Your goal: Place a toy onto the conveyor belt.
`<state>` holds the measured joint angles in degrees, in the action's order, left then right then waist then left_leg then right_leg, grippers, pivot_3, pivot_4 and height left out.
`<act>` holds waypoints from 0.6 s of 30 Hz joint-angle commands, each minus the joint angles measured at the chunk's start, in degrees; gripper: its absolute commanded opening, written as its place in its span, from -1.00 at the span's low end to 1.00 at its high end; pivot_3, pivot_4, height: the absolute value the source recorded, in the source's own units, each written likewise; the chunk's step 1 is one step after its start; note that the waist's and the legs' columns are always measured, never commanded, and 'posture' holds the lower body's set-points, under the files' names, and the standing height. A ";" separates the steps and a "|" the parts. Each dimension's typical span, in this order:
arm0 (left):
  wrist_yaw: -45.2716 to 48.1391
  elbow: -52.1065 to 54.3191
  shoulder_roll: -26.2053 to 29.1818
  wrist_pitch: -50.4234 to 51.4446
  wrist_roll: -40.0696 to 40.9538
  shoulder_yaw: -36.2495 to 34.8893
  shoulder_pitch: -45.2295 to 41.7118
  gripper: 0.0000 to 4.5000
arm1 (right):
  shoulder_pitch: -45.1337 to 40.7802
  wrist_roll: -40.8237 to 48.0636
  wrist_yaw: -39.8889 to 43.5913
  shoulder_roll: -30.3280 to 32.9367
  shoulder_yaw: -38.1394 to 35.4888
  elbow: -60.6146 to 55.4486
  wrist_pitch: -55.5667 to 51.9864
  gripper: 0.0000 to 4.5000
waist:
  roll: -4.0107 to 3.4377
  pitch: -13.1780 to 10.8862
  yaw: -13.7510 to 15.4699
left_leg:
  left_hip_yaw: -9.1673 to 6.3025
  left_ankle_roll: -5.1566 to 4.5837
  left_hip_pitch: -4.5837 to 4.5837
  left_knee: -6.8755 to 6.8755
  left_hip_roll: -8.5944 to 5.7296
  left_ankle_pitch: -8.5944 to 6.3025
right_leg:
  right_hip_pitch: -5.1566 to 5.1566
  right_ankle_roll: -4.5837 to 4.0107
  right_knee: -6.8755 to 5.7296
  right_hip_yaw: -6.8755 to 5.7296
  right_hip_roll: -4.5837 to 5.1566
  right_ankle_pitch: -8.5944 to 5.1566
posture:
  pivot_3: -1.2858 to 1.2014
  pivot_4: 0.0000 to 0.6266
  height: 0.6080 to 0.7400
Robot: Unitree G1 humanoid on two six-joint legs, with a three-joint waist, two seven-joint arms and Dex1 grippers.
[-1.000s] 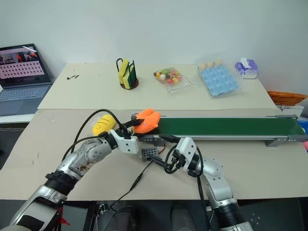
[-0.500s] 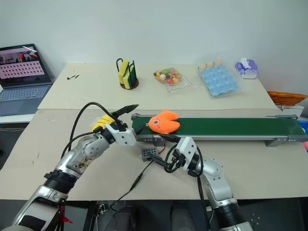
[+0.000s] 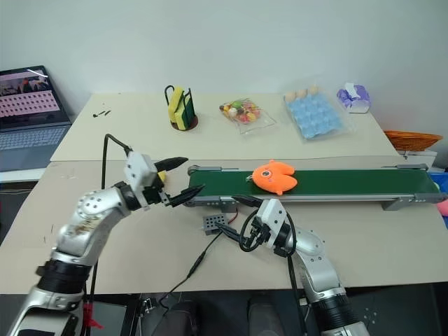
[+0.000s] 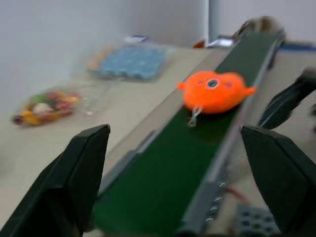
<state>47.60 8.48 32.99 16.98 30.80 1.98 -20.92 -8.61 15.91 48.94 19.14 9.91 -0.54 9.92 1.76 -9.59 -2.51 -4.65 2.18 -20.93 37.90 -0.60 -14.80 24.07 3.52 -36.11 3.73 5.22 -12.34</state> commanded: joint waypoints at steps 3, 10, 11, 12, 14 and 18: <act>1.06 0.03 -0.52 1.80 -0.04 -1.08 -1.69 1.00 | -0.93 0.52 0.42 0.16 -1.15 -1.14 1.19 1.00 | 0.00 0.00 0.06 | 0.00 0.00 0.03 0.00 0.00 0.00 | -0.03 -0.01 0.00 0.00 0.00 0.00 | 0.03 -0.52 1.00; 2.01 0.48 -1.74 1.57 -1.93 0.07 -1.25 1.00 | -0.56 0.47 0.40 0.27 -1.43 -1.34 1.11 1.00 | 0.00 0.00 -0.01 | 0.01 0.00 -0.01 0.00 0.00 0.00 | 0.01 -0.01 0.02 0.00 0.00 0.00 | 0.03 -0.52 1.00; 2.16 0.49 -1.87 1.43 -2.25 0.17 -1.17 1.00 | -0.44 0.44 0.42 0.34 -1.48 -1.36 1.16 1.00 | 0.00 0.00 0.00 | 0.01 0.00 -0.01 0.00 0.00 0.00 | 0.01 -0.01 0.02 0.01 -0.01 0.00 | 0.03 -0.52 1.00; 2.37 0.44 -2.03 1.48 -2.23 0.16 -1.14 1.00 | -0.38 0.45 0.41 0.37 -1.52 -1.40 1.13 1.00 | 0.00 0.00 0.01 | 0.01 0.00 -0.01 0.00 0.00 0.00 | 0.01 -0.01 0.01 0.01 -0.01 0.00 | 0.03 -0.52 1.00; 2.58 0.45 -2.17 1.57 -2.33 0.16 -1.12 1.00 | -0.29 0.43 0.42 0.43 -1.53 -1.47 1.11 1.00 | 0.00 0.00 0.01 | 0.01 0.00 0.00 0.00 0.00 0.00 | 0.00 -0.01 0.01 0.01 -0.01 0.01 | 0.03 -0.52 1.00; 2.89 0.33 -2.18 1.47 -3.07 0.35 -1.23 1.00 | -0.38 0.18 0.29 0.46 -1.44 -1.37 1.00 1.00 | 0.00 0.00 0.01 | 0.01 0.00 -0.01 0.00 0.00 0.00 | 0.00 -0.01 0.02 0.01 -0.01 0.00 | 0.03 -0.52 1.00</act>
<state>50.18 7.91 30.97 19.16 28.18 2.50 -21.81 -8.66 15.88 49.45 19.35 9.64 -0.53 9.92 1.76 -9.59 -2.51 -4.64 2.18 -20.94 37.90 -0.60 -14.80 24.07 3.50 -36.08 3.74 5.21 -12.33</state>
